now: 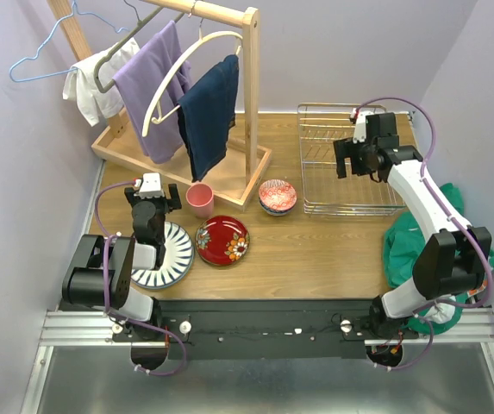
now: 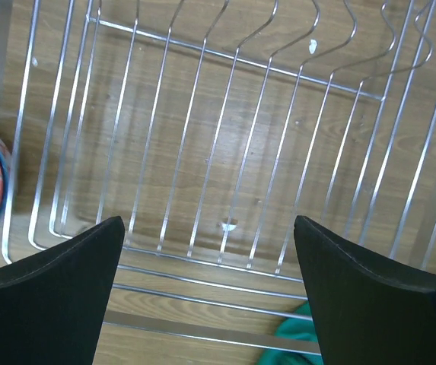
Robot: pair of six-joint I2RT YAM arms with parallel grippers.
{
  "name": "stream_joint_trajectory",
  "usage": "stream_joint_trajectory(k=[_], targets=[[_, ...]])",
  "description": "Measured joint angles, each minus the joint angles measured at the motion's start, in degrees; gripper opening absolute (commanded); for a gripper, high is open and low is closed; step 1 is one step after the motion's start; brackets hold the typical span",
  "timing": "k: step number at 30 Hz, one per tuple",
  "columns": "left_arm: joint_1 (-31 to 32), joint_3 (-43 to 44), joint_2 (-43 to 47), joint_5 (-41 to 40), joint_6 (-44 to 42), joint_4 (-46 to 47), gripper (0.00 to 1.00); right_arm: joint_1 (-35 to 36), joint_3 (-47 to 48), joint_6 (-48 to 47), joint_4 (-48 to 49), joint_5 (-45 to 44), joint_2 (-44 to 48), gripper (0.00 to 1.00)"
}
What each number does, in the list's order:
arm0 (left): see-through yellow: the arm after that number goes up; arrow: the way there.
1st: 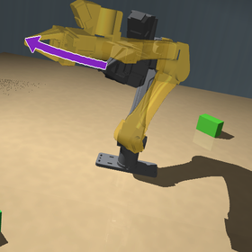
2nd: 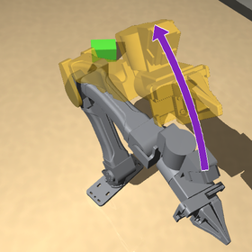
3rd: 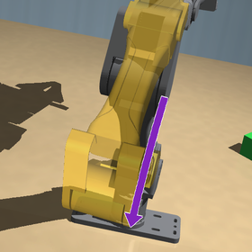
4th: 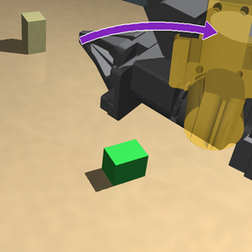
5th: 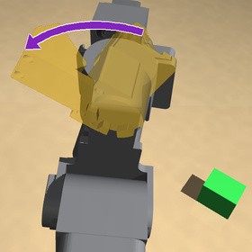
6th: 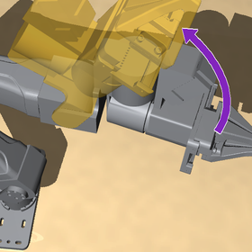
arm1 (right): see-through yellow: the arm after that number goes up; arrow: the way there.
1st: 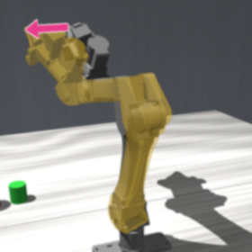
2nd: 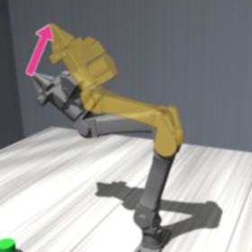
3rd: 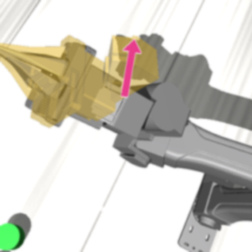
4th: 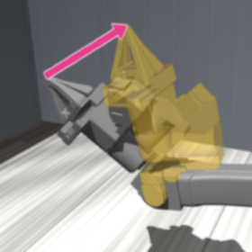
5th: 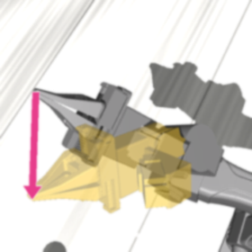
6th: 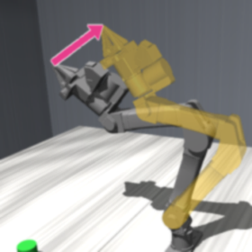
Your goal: Load the mixed dishes into the dish rack
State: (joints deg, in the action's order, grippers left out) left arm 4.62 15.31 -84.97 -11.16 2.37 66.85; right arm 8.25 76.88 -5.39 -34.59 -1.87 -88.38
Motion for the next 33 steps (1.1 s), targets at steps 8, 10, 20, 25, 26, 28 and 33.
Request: stream_joint_trajectory(k=[8,10,20,25,26,28,33], targets=[[0.17,-3.21,6.34,2.86,-1.66,-0.39,0.99,0.11,-12.66,-18.47,7.85,-5.07,9.79,1.00],[0.55,-3.61,11.78,2.89,-2.45,-2.93,0.99,0.09,-17.81,-22.21,11.50,-7.74,14.69,1.00],[-0.28,9.64,32.17,1.64,-6.93,-30.25,0.99,0.61,-7.41,-15.56,4.63,10.88,9.46,1.00],[-9.03,14.80,34.58,2.14,-2.16,-45.35,0.95,6.38,-4.57,-13.92,5.81,22.82,9.60,0.64],[-9.73,14.78,34.73,2.14,-1.88,-46.53,0.94,7.58,-3.39,-13.51,6.32,24.90,8.96,0.62],[-11.39,14.38,34.80,2.14,-0.81,-50.58,0.89,9.33,-1.20,-11.76,9.25,28.35,7.21,0.53],[-12.11,13.86,33.51,1.95,-0.11,-54.73,0.80,12.92,1.16,-8.33,17.75,32.54,1.92,0.08]])
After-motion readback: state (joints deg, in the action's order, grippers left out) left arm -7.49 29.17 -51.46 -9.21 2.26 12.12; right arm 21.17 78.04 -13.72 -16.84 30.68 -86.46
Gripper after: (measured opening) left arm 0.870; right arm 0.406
